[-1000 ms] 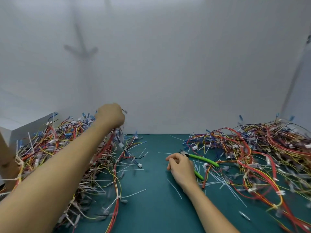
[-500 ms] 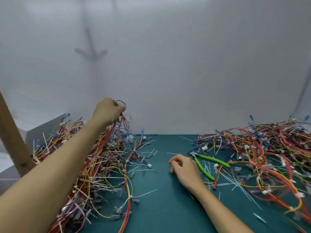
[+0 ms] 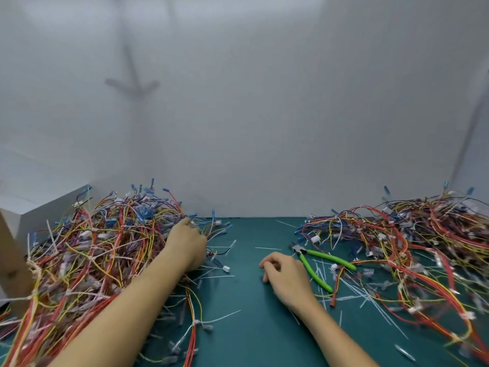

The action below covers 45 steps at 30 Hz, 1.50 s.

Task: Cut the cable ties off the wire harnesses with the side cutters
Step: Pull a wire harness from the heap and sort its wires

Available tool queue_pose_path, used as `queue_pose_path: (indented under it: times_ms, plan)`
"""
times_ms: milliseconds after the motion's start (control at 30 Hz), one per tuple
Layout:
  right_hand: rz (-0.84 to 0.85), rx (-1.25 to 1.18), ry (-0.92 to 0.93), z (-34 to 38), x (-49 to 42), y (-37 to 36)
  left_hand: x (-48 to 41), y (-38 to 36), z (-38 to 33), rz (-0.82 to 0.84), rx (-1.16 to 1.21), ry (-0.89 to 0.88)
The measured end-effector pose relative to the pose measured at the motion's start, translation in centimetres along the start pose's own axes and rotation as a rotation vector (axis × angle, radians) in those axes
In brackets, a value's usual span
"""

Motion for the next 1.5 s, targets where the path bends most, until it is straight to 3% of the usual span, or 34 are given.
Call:
queue_pose_path:
  times_ms: [333,467,567,700,800,867,967,1100,1367,1500]
  plan:
    - [-0.013,-0.045,-0.009,-0.5,-0.3,0.2,-1.2,-0.8,-0.3,0.035,0.146,0.213]
    - [-0.024,-0.104,-0.034,-0.8,-0.4,0.2,-1.8,0.9,-0.4,-0.054,0.461,0.305]
    - [-0.037,-0.176,-0.044,-1.0,-0.3,0.3,-1.9,3.0,-0.2,-0.086,0.836,0.380]
    - [-0.055,-0.300,-0.032,-0.8,-0.3,0.8,-1.1,7.5,0.6,-0.278,1.199,0.403]
    - [-0.115,-0.450,0.006,-0.1,0.0,2.0,0.4,11.1,2.0,-0.463,1.047,0.465]
    - [-0.204,-0.549,0.035,0.6,0.0,3.7,0.8,12.7,2.1,-0.500,1.105,0.417]
    - [-0.297,-0.611,0.089,2.4,-0.4,6.3,0.3,13.6,1.4,-0.418,1.281,0.362]
    - [-0.270,-0.645,0.111,5.3,-1.6,8.2,-0.2,15.3,0.5,-0.398,1.460,0.335]
    - [-0.240,-0.464,0.138,6.3,-3.0,9.9,-0.8,16.0,0.1,-0.482,1.894,0.276]
    - [-0.260,-0.350,0.122,6.2,-3.2,10.1,0.1,15.2,0.0,-0.615,1.820,0.283]
Point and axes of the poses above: each hand's wrist, its own x-axis away from the middle knuckle, its own y-axis out of the back of the hand, z = x × y, the point moved 10 cm from there along -x, towards the middle knuckle, and after that the axes turned 4 degrees about y, right-handed, at the moved point
